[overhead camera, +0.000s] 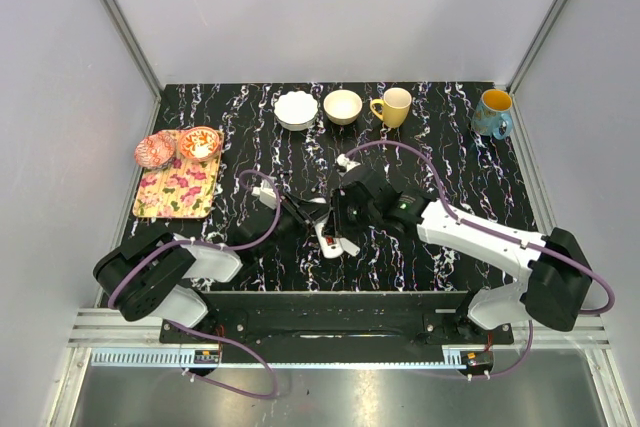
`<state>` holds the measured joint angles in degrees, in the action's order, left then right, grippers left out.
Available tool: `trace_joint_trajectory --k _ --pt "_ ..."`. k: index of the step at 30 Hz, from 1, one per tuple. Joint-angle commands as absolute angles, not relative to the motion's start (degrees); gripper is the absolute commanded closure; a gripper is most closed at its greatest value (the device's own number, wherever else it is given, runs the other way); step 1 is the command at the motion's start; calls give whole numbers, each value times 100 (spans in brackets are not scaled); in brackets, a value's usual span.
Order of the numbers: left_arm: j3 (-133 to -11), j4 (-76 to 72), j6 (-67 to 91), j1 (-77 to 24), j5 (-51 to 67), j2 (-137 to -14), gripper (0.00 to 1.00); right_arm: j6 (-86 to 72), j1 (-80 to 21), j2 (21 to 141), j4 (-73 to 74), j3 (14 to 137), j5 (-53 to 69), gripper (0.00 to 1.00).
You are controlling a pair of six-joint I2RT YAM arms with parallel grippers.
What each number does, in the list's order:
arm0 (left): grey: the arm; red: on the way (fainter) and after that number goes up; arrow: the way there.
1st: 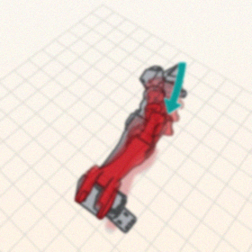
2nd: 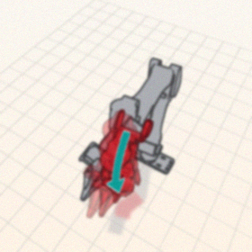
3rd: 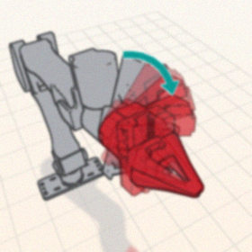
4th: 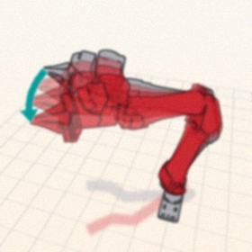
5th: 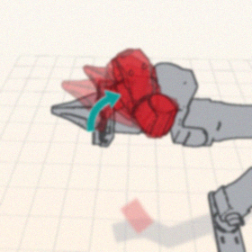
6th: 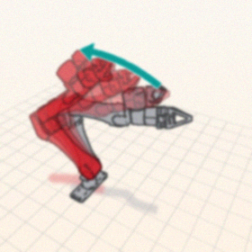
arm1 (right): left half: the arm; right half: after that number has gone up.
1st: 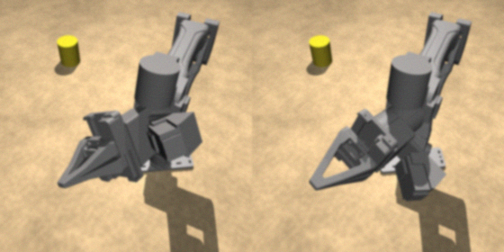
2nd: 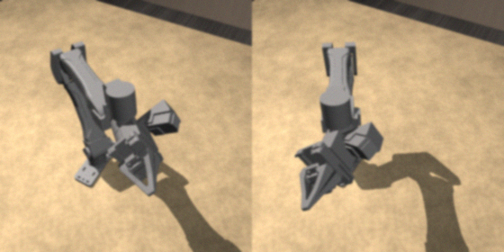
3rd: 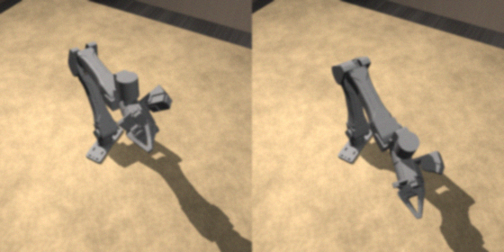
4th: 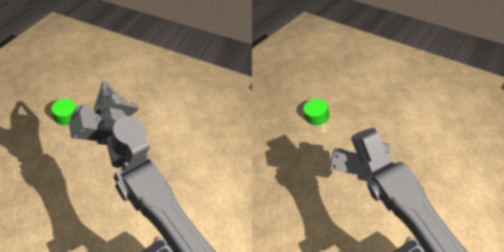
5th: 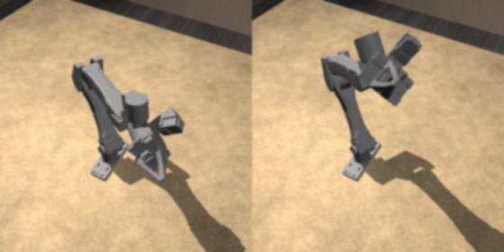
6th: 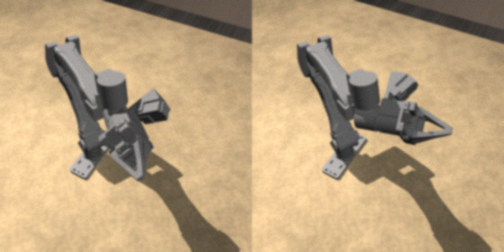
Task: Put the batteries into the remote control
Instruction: Load the battery into the remote control.
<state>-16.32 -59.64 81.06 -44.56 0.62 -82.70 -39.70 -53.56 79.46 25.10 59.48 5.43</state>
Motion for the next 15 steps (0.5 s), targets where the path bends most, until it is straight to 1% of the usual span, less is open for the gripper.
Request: trace_joint_trajectory --k 1,4,8,15 --pt "-1820 -9352 8851 -4791 976 -8042 100 -4088 -5370 7928 1158 6064 483 74" --pt "-1784 -9378 8842 -4668 1011 -8051 100 -3991 -5370 7936 1536 6213 623 69" --pt "-1837 -9378 8824 -4579 1072 -8042 100 -3982 -5370 7998 1775 6276 791 68" --pt "-1811 -9378 8815 -4509 1072 -8007 100 -4017 -5370 7910 1881 6214 729 68"
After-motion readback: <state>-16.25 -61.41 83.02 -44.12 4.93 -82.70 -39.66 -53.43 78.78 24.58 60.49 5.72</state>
